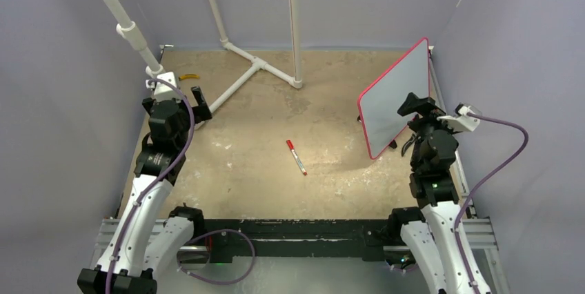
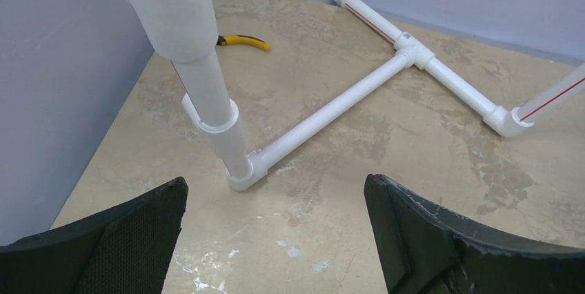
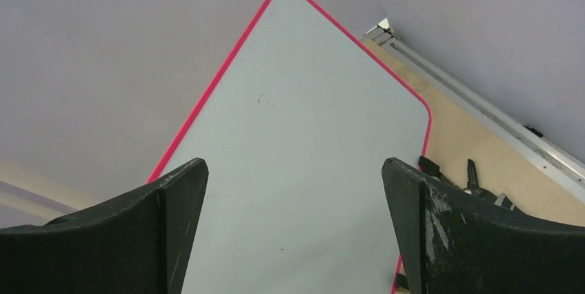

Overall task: Write a sentence on the whiteboard
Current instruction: Adjust the whiteboard at the center of the board.

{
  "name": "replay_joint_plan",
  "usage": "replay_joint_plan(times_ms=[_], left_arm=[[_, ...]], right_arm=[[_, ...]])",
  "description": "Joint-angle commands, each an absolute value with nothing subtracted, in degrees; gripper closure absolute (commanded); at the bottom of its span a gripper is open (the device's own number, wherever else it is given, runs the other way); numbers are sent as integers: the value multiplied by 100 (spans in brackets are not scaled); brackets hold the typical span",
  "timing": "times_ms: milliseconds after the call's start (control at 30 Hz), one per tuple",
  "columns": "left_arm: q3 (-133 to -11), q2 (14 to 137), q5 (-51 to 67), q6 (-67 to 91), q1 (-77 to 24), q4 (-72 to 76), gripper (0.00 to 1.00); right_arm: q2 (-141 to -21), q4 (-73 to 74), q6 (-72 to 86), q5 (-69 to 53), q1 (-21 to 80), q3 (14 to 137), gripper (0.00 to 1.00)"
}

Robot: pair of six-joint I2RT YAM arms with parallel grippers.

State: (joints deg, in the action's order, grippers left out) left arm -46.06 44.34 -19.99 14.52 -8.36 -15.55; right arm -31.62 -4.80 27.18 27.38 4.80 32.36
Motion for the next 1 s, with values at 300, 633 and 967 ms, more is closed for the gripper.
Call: replay_joint_plan(times_ms=[300,633,967], left_arm=[[-4742,4475,-1925,1616,-827,-1574,1],[-4659,4412,-1574,1556,-827,-1503,1],[-4645,4461,-1486,1555,-826,-1477,1]], right_arm=[[-4477,-9,4111,2345,261,3170,1],[-5162,-684,4234,-615,-2446,2362,6],[-6492,-1246,3796,-1665,-2854,2354,28]])
